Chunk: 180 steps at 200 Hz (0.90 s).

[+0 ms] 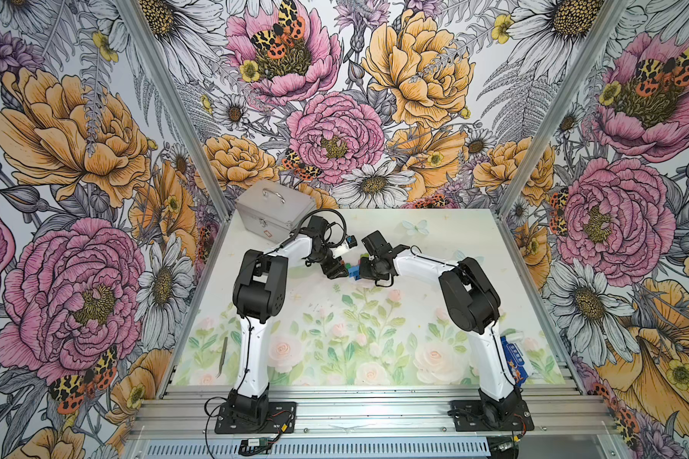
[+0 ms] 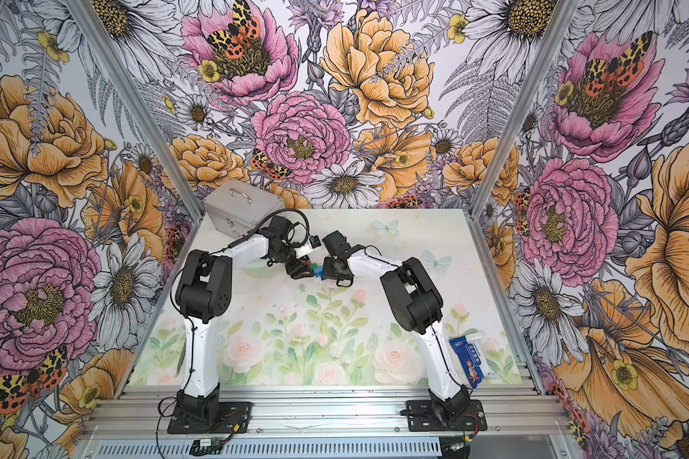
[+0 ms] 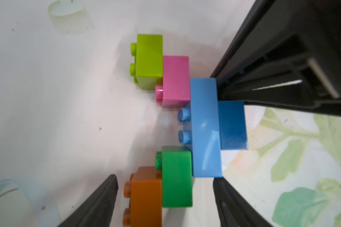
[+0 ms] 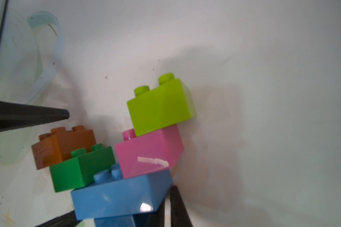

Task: Assemble the letter v with lego
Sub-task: Assemble the lego brick with the lego brick, then adjust the lego brick at the center of the board.

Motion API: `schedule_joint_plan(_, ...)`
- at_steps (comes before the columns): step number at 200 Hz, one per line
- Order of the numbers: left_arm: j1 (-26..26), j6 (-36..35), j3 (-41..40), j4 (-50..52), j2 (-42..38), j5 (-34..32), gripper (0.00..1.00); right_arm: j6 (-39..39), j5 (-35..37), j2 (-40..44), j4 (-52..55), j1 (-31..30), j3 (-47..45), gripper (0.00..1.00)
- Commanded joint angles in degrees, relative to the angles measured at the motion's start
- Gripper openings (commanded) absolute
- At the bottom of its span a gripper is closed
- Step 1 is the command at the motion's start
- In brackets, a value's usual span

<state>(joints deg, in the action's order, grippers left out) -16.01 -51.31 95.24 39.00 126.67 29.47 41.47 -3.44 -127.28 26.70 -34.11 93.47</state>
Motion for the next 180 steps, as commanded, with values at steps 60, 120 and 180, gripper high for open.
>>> schedule_joint_plan(60,5.0,8.4,-5.0,-1.3,-12.6,7.0,0.98,0.0,-0.5,1.2,-1.0,-2.0,-0.2,0.11)
schedule_joint_plan(120,9.9,34.8,-18.2,-14.6,-27.7,-3.0,0.99,-0.1,-0.9,0.5,-0.9,-3.8,2.6,0.12)
schedule_joint_plan(180,10.1,57.3,-37.3,-22.1,-48.0,-24.7,0.99,-4.8,2.3,14.8,-0.9,-3.2,-8.3,0.5)
